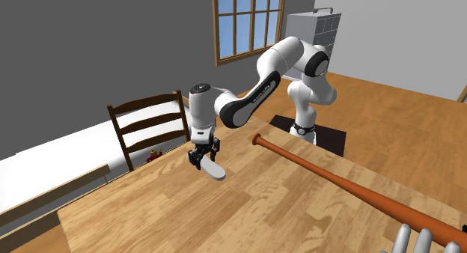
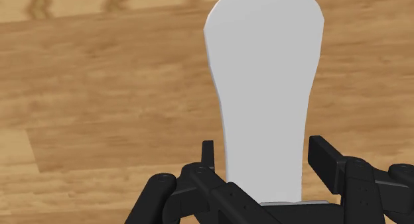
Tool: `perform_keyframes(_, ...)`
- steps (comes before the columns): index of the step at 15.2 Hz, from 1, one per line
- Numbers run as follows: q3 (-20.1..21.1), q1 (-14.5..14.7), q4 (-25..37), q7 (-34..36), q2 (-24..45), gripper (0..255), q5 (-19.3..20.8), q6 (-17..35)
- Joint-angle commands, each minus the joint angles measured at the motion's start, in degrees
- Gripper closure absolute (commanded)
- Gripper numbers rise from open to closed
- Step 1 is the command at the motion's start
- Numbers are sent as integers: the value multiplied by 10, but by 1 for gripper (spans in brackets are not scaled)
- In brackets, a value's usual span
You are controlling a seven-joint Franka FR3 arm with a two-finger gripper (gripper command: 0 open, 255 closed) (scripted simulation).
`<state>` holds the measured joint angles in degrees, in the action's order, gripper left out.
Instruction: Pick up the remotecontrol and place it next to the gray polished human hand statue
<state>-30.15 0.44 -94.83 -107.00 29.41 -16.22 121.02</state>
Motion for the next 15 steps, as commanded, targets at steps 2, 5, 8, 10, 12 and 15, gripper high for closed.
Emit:
perform_keyframes(2,-4,2,7,3,-11,255,7,-17)
perform_keyframes(5,-8,3,18,7,-20,255,12,-36)
perform_keyframes(8,-10,4,30,10,-28,255,18,-55)
perform_keyframes(10,-12,5,39,12,-33,255,21,-68)
perform_keyframes(12,-14,5,48,14,-38,255,24,-81)
perform_keyframes(15,-16,5,63,17,-43,255,28,-101)
